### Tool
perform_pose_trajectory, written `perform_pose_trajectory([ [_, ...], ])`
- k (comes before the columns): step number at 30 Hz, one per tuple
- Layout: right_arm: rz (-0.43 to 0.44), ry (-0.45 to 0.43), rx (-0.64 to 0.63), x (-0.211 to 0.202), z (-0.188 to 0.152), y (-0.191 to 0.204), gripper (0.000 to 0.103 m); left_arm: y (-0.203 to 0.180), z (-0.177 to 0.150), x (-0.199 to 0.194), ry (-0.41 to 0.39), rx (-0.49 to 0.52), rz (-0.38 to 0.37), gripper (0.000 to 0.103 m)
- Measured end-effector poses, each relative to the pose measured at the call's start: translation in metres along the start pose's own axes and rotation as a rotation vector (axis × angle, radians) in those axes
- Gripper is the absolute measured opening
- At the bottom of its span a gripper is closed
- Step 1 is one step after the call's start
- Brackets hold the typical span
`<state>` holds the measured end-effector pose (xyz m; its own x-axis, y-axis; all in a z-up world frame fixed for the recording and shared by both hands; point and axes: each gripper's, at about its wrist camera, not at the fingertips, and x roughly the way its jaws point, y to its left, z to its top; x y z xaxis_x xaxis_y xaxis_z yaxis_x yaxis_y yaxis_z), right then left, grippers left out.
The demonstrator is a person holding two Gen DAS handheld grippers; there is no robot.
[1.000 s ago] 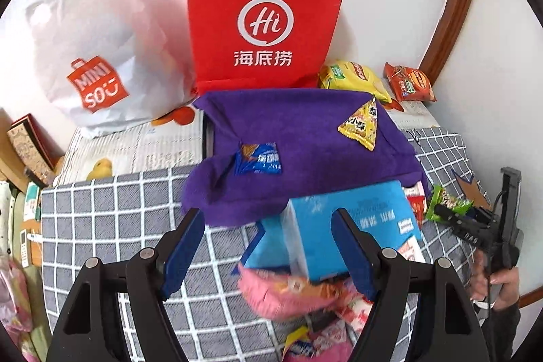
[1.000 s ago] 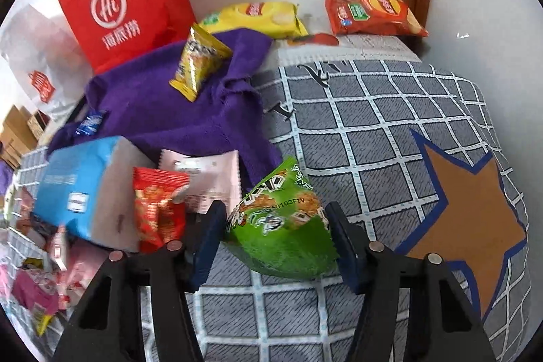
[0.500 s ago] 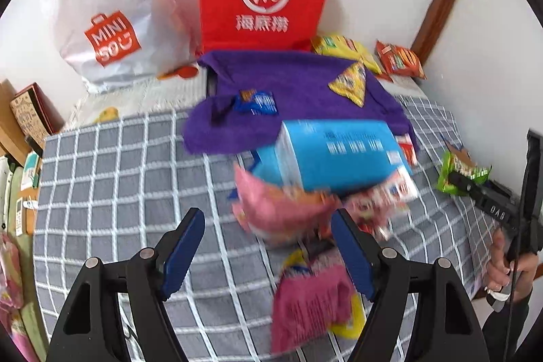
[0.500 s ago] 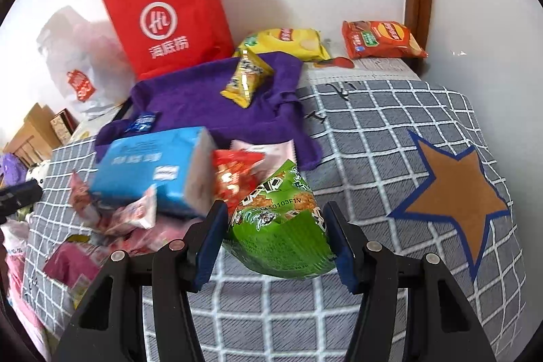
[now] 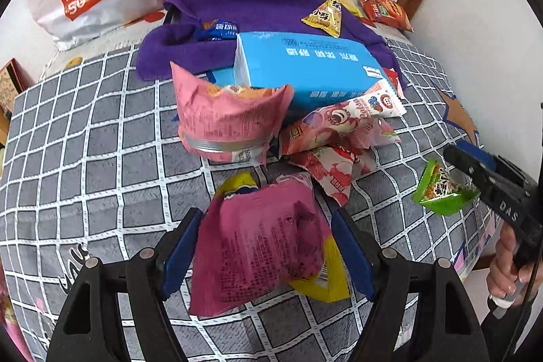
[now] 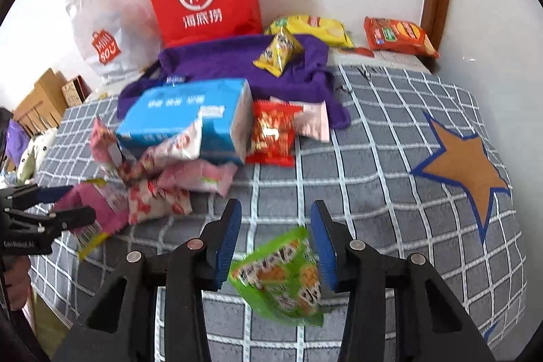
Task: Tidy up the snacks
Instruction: 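Grasp the pink bag with left tool while right tool lifts green bag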
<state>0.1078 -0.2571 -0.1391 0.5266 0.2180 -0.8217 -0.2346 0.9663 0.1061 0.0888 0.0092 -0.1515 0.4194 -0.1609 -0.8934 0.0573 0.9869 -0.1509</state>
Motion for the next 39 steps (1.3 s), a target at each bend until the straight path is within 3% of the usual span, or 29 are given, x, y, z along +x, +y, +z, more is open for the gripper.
perform_pose_trajectory([
  [2, 0.011, 0.002, 0.007, -0.004, -0.002, -0.005, 0.046, 0.002, -0.002, 0.003, 0.005, -0.010, 0.001, 0.073],
  [4, 0.021, 0.000, 0.017, -0.009, -0.005, -0.012, 0.061, 0.003, -0.003, 0.005, 0.003, -0.016, 0.007, 0.063],
  [9, 0.069, 0.019, 0.030, -0.011, -0.019, -0.018, 0.072, 0.005, -0.004, 0.000, -0.022, -0.023, -0.001, 0.059],
  [15, 0.055, 0.076, 0.000, 0.007, -0.040, -0.010, 0.072, 0.013, -0.004, -0.012, -0.046, -0.036, 0.000, 0.059],
  [18, 0.051, 0.060, 0.011, 0.015, -0.044, -0.009, 0.071, 0.016, -0.006, -0.019, -0.057, -0.040, 0.000, 0.059],
  [21, 0.065, 0.066, 0.014, 0.019, -0.045, -0.007, 0.056, 0.019, -0.009, -0.027, -0.072, -0.041, 0.008, 0.059],
  [25, 0.074, 0.045, 0.008, 0.008, -0.041, -0.003, 0.051, 0.023, -0.011, -0.039, -0.095, -0.055, 0.007, 0.059],
  [39, 0.084, -0.086, 0.003, -0.048, -0.004, 0.010, 0.051, -0.002, 0.004, -0.078, -0.188, 0.002, -0.003, 0.059],
])
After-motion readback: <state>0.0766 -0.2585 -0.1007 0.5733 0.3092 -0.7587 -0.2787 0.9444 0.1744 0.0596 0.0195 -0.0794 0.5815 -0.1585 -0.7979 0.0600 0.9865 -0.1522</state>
